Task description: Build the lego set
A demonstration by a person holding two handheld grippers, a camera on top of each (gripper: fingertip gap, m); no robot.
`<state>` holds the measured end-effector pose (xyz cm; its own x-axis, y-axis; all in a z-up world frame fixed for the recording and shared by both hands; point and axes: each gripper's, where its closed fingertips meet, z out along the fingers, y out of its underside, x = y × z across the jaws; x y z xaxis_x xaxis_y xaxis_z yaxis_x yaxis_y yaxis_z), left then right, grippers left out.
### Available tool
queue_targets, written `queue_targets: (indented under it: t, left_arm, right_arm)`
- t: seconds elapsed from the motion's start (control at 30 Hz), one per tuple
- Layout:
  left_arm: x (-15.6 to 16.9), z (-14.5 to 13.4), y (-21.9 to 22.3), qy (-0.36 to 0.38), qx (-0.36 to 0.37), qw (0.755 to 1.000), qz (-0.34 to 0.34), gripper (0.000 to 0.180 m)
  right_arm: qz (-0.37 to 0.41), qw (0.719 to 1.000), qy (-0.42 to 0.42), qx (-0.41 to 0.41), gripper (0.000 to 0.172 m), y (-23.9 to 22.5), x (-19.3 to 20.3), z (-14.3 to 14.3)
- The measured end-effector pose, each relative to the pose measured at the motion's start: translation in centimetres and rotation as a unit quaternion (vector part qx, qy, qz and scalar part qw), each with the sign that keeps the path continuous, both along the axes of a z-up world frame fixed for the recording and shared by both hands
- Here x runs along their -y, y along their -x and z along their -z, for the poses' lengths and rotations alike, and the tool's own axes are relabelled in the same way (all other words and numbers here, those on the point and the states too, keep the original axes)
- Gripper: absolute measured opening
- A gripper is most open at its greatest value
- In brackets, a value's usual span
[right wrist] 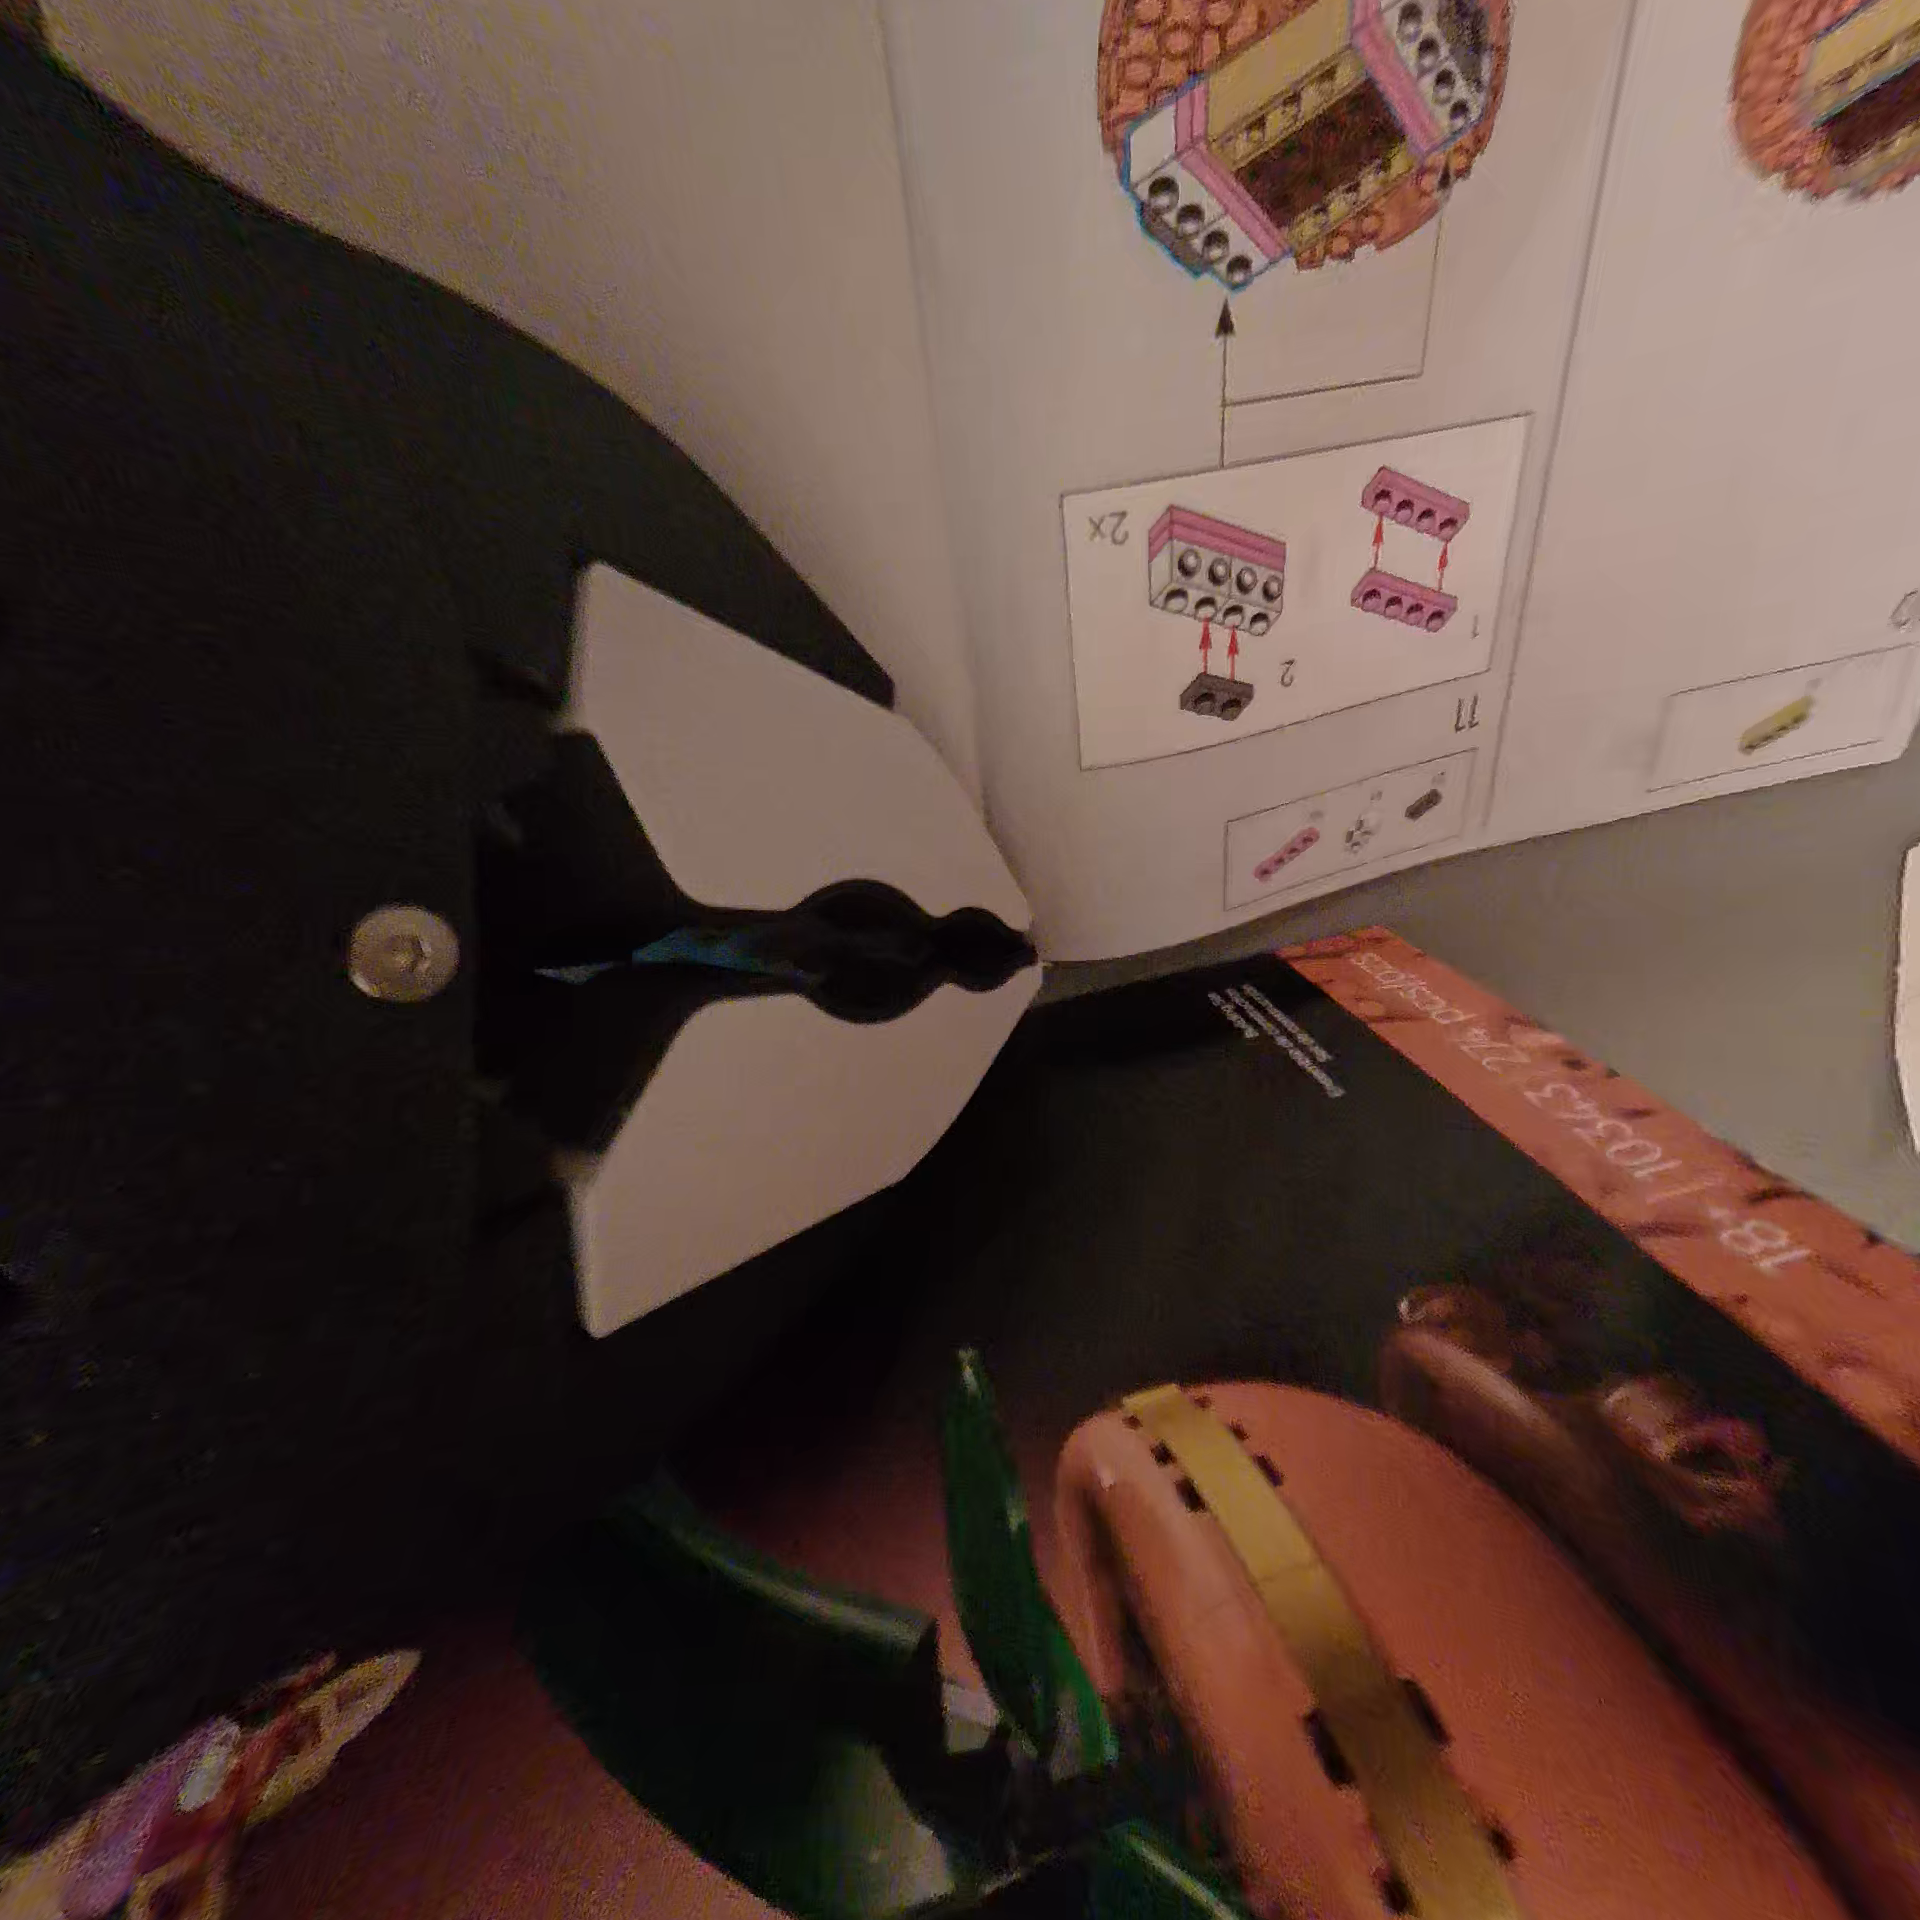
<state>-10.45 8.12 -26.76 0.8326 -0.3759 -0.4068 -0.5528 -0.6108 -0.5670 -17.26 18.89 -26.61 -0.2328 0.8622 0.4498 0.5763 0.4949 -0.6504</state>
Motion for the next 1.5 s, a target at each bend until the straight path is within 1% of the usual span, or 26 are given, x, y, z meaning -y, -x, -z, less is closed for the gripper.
queue_targets:
  t: [0.07,0.13,0.17,0.23,0.27,0.3,0.37,0.43,0.5,0.53,0.63,0.7,0.73,0.8,0.87,0.93,1.0,1.07,1.17,1.2,1.23,1.27,1.3,1.33,1.4,1.5]
  left_arm:
    - [0.0,0.0,0.0,-0.005,-0.002,1.0,-0.004,0.0]
    - [0.1,-0.6,0.2,-0.023,-0.001,1.0,-0.016,0.0]
    - [-0.1,-1.7,0.4,-0.056,0.022,0.998,-0.031,0.0]
    - [0.0,-5.1,0.7,-0.133,0.102,0.984,-0.057,0.0]
    - [0.6,-7.1,1.1,-0.172,0.141,0.973,-0.065,0.009]
    - [1.5,-9.1,1.6,-0.208,0.179,0.959,-0.07,0.042]
    - [4.2,-12.3,2.7,-0.262,0.241,0.932,-0.073,0.056]
    - [7.4,-14.8,3.7,-0.321,0.283,0.901,-0.07,0.082]
    - [10.5,-16.3,4.9,-0.378,0.294,0.874,-0.085,0.092]
    - [11.8,-16.5,5.4,-0.393,0.292,0.866,-0.097,0.096]
    - [14.4,-15.4,5.6,-0.379,0.272,0.878,-0.112,0.101]
    - [15.1,-14.4,5.2,-0.356,0.261,0.891,-0.109,0.101]
    - [15.2,-14.0,4.8,-0.338,0.275,0.895,-0.101,0.101]
    - [15.3,-14.4,3.5,-0.326,0.334,0.882,-0.069,0.106]
    - [15.3,-15.2,2.5,-0.34,0.362,0.867,-0.029,0.106]
    - [15.0,-15.2,1.7,-0.341,0.354,0.871,-0.004,0.106]
    - [14.7,-15.2,1.1,-0.341,0.332,0.879,0.004,0.106]
    - [14.8,-15.4,0.1,-0.343,0.326,0.881,0.015,0.106]
    - [14.6,-15.7,-0.4,-0.342,0.319,0.884,0.008,0.104]
    - [14.6,-16.0,-0.2,-0.347,0.316,0.883,-0.002,0.1]
    - [14.6,-16.6,0.0,-0.358,0.315,0.879,-0.012,0.095]
    - [14.6,-17.2,0.2,-0.374,0.312,0.873,-0.02,0.085]
    - [14.6,-17.9,0.5,-0.391,0.304,0.868,-0.028,0.067]
    - [14.5,-18.5,0.7,-0.408,0.295,0.864,-0.031,0.057]
    - [14.4,-19.4,0.7,-0.43,0.281,0.858,-0.028,0.04]
    - [13.6,-19.8,0.8,-0.43,0.278,0.858,-0.038,0.015]
  right_arm:
    - [-0.007,1.0,-0.025,-0.015,0.0,-0.2,0.2,-1.0]
    - [-0.01,0.997,0.015,-0.073,0.0,-1.1,0.6,-4.4]
    - [-0.004,0.995,0.049,-0.091,0.0,-2.1,0.8,-6.2]
    - [0.01,0.987,0.102,-0.12,0.006,-4.9,1.2,-9.8]
    - [0.015,0.983,0.118,-0.136,0.008,-6.6,1.6,-11.5]
    - [0.019,0.98,0.127,-0.153,0.012,-8.5,2.1,-12.9]
    - [0.037,0.973,0.126,-0.189,0.019,-12.5,3.2,-15.0]
    - [0.071,0.967,0.114,-0.215,0.028,-16.4,4.2,-15.7]
    - [0.113,0.96,0.107,-0.233,0.041,-19.8,5.2,-15.1]
    - [0.129,0.957,0.108,-0.237,0.047,-21.2,5.8,-14.6]
    - [0.155,0.948,0.145,-0.237,0.062,-24.3,7.8,-12.4]
    - [0.149,0.935,0.201,-0.252,0.072,-25.2,9.3,-12.2]
    - [0.138,0.927,0.229,-0.265,0.077,-25.5,10.1,-12.7]
    - [0.115,0.913,0.264,-0.289,0.081,-26.1,11.1,-13.7]
    - [0.099,0.911,0.263,-0.302,0.077,-26.4,11.5,-14.0]
    - [0.1,0.915,0.254,-0.297,0.074,-26.5,11.4,-13.5]
    - [0.089,0.919,0.259,-0.283,0.076,-26.5,12.2,-13.3]
    - [0.08,0.924,0.251,-0.277,0.074,-27.0,13.0,-13.4]
    - [0.1,0.935,0.205,-0.273,0.067,-29.4,12.9,-14.4]
    - [0.114,0.937,0.187,-0.271,0.064,-30.5,12.5,-14.9]
    - [0.129,0.937,0.17,-0.276,0.061,-31.8,12.0,-15.8]
    - [0.143,0.935,0.153,-0.287,0.054,-33.2,11.5,-16.7]
    - [0.159,0.931,0.136,-0.299,0.045,-34.6,11.0,-17.7]
    - [0.177,0.928,0.121,-0.306,0.039,-36.1,10.3,-18.4]
    - [0.213,0.926,0.086,-0.298,0.037,-39.2,8.8,-19.2]
    - [0.26,0.932,0.024,-0.252,0.036,-43.5,5.7,-19.3]
